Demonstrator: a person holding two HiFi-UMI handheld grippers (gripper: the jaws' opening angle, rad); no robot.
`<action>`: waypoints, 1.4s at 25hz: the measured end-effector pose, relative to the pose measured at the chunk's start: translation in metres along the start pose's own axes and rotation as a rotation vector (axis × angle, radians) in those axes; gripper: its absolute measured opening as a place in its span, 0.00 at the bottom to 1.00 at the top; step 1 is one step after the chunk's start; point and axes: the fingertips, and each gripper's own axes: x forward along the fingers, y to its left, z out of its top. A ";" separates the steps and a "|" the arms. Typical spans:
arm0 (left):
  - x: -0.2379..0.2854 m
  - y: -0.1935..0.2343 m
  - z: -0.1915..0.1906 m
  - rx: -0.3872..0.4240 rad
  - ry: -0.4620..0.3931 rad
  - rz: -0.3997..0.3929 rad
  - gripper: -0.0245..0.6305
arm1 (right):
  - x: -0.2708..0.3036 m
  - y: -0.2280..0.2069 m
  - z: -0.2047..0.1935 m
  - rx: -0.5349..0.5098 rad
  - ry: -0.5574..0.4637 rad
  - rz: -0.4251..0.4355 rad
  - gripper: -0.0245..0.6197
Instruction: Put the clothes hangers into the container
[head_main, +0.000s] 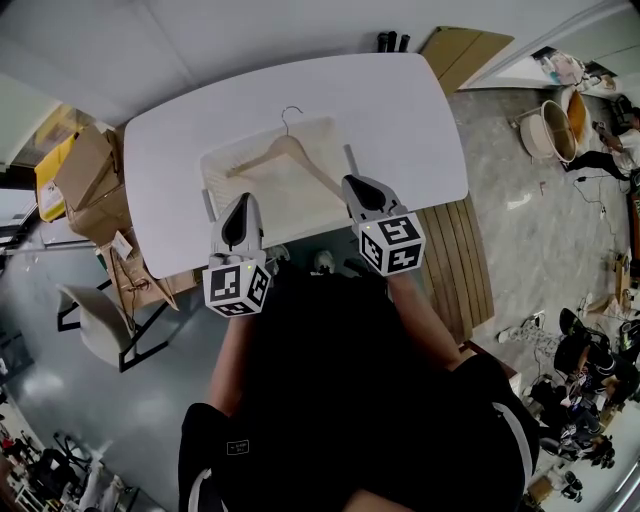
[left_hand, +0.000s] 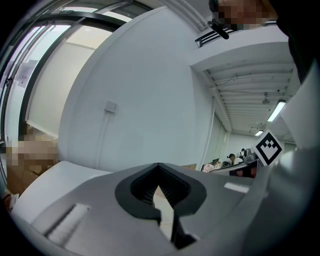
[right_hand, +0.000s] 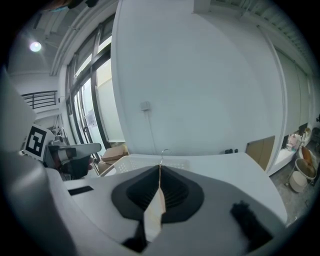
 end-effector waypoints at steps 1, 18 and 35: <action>0.000 0.000 0.000 0.000 0.000 0.000 0.04 | -0.001 0.001 0.001 -0.002 -0.006 0.001 0.07; 0.009 0.002 -0.004 -0.009 0.012 -0.002 0.04 | 0.003 0.001 0.010 -0.054 -0.040 -0.005 0.06; 0.010 0.002 -0.004 -0.015 0.013 0.001 0.04 | 0.004 0.007 0.010 -0.084 -0.032 0.021 0.06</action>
